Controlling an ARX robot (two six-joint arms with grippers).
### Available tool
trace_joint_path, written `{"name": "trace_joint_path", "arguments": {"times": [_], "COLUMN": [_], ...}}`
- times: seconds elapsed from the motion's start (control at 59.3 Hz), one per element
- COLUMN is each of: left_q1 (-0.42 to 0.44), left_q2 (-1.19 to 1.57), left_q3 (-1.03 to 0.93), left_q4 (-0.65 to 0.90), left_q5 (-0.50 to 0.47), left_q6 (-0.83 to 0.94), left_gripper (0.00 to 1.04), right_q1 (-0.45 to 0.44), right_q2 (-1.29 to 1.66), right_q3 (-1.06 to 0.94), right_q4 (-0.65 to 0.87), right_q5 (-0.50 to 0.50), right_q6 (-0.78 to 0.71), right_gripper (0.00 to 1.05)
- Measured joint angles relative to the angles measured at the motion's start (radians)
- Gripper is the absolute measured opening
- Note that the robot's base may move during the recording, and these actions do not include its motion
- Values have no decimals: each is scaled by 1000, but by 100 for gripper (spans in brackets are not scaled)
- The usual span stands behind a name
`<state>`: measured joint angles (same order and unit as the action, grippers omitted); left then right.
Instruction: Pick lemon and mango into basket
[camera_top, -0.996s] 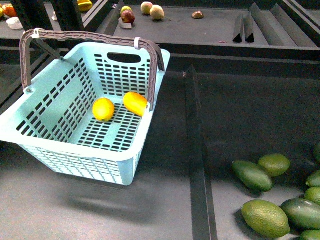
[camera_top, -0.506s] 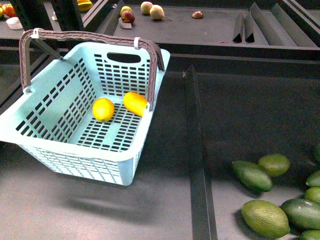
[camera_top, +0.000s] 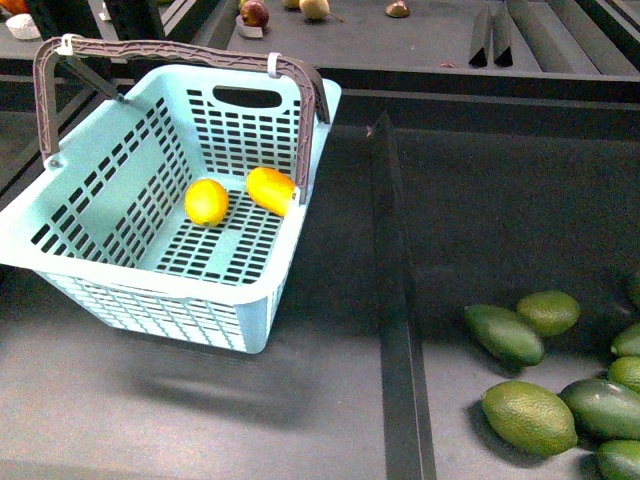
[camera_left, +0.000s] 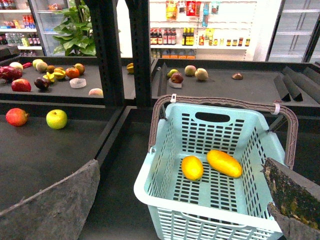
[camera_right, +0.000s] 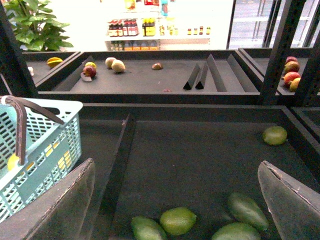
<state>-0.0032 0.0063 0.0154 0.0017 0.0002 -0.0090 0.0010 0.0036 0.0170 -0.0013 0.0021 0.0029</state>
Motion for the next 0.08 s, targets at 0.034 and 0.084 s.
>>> {"name": "trace_joint_path", "arguments": {"times": [0.034,0.084], "left_q1": [0,0], "left_q2": [0,0], "left_q3": [0,0], "left_q4": [0,0], "left_q5": [0,0], "left_q6": [0,0], "left_gripper": [97,98], "right_q1": [0,0], "right_q2": [0,0], "right_q3": [0,0], "right_q4": [0,0], "right_q5": [0,0], "right_q6": [0,0], "right_gripper": [96,96]}}
